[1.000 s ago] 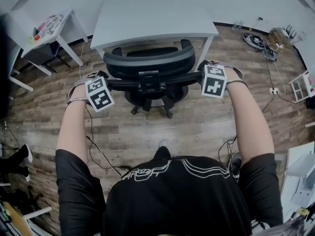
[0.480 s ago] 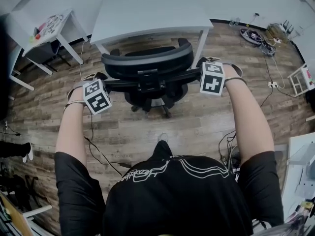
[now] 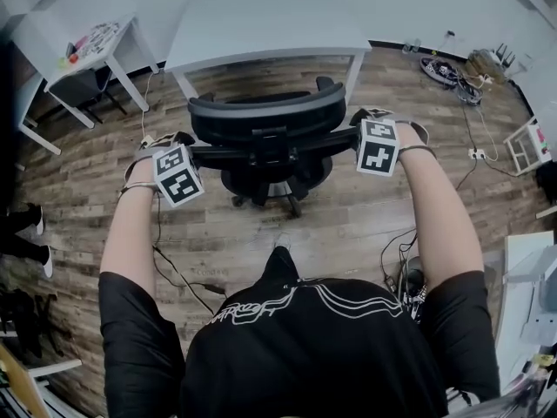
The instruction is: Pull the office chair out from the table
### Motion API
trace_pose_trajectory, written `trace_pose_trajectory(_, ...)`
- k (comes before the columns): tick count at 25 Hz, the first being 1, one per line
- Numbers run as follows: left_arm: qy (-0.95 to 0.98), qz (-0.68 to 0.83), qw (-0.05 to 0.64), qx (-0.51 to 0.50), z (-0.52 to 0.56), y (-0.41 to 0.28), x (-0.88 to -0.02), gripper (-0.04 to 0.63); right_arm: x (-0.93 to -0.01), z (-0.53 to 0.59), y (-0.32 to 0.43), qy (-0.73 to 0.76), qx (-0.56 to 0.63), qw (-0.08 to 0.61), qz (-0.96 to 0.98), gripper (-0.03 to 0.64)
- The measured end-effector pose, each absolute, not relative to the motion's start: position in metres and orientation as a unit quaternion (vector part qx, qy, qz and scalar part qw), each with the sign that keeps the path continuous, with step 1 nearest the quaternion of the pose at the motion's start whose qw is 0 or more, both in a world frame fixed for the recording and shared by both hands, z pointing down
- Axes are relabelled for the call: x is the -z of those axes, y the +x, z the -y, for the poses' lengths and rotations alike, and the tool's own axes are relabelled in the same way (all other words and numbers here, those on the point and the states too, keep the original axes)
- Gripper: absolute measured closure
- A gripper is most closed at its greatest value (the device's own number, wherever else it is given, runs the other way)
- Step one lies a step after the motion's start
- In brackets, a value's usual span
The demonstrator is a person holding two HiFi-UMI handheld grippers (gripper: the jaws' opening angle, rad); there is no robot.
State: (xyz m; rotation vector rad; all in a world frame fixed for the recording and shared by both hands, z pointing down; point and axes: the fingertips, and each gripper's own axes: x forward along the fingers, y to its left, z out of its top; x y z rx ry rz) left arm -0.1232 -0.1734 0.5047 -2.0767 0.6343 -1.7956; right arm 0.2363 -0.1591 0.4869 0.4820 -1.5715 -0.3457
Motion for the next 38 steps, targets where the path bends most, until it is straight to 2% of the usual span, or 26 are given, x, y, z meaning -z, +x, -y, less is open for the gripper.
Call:
trace_pose_trajectory(12, -0.719, -0.235, 0.164, 0.633, 0.105, -0.115, -0.512, 0.423, -0.496, 0.083, 0.244, 0.201, 0.131, 0.677, 0.696, 0.433)
trace_pose_trajectory(22, -0.724, -0.231, 0.168, 0.628, 0.081, -0.112, -0.506, 0.423, -0.491, 0.064, 0.247, 0.193, 0.141, 0.668, 0.705, 0.433)
trace_pose_trajectory(38, -0.742, -0.23, 0.187, 0.601, 0.048, -0.109, -0.503, 0.42, -0.493, 0.036, 0.251, 0.254, 0.165, 0.7, 0.647, 0.433)
